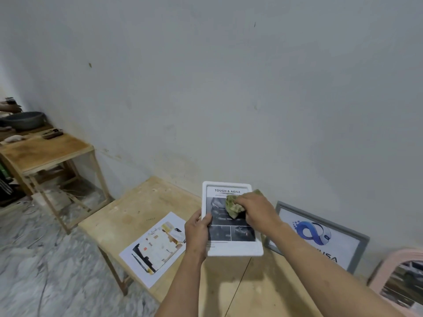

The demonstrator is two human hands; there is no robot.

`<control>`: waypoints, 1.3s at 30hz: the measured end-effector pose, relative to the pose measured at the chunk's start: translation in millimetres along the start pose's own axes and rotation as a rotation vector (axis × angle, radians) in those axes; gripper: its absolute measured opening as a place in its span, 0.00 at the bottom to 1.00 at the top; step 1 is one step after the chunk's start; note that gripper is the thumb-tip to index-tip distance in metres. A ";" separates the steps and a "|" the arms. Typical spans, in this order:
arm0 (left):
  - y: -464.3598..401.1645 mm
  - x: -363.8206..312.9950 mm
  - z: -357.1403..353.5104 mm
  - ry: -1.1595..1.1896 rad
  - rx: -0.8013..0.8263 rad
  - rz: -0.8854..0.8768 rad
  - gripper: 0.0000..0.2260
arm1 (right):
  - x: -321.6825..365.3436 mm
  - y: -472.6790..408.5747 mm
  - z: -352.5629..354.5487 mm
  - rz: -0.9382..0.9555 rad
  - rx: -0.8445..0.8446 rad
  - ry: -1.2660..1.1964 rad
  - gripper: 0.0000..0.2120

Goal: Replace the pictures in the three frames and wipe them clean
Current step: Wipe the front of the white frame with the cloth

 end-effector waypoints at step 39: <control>-19.0 -2.1 -56.1 0.140 0.114 0.104 0.13 | 24.9 38.6 -15.8 0.229 0.089 -0.270 0.09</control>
Point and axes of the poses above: each hand's wrist, its own y-axis away from the middle knuckle, its own z-axis out of the back of the hand, x = y × z, the point moved 5 cm from there along -y, towards the middle knuckle, and after that the axes turned 13 degrees about -z, right-handed, at the moved point
